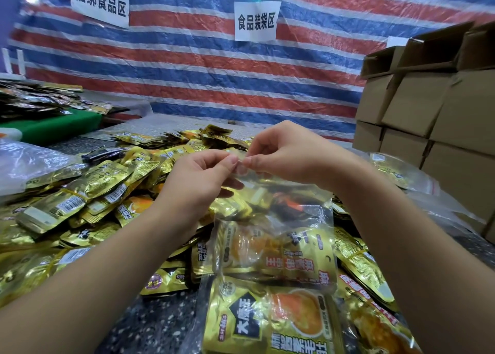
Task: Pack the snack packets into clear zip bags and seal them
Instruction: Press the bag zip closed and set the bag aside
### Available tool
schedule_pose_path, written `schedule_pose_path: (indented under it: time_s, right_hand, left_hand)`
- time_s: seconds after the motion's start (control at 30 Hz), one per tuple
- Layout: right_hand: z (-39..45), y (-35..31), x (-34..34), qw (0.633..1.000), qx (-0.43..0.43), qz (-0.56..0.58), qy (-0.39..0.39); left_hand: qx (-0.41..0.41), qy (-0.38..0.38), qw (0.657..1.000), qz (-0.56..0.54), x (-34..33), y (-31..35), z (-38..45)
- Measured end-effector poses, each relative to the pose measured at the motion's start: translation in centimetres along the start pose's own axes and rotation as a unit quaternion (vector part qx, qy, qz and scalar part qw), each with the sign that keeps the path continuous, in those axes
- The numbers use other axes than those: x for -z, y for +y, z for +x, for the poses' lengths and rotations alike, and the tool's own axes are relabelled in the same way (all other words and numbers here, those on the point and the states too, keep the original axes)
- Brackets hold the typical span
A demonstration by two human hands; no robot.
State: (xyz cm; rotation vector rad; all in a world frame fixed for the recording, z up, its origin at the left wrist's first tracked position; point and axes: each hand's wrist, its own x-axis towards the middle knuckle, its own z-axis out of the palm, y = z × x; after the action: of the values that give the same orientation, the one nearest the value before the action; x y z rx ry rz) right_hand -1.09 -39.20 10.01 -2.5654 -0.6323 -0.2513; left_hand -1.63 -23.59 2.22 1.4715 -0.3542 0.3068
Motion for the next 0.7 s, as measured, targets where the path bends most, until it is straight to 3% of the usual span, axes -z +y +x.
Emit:
schedule_pose_path:
  time_s: [0.33, 0.7]
  right_hand:
    - [-0.05, -0.05, -0.07, 1.0, -0.015, -0.024, 0.006]
    - [-0.21, -0.46, -0.43, 0.999, 0.002, -0.042, -0.001]
  left_hand:
    - [0.008, -0.01, 1.0, 0.015, 0.03, 0.04, -0.13]
    - [-0.038, 0.028, 0.997, 0.064, -0.16, -0.09, -0.37]
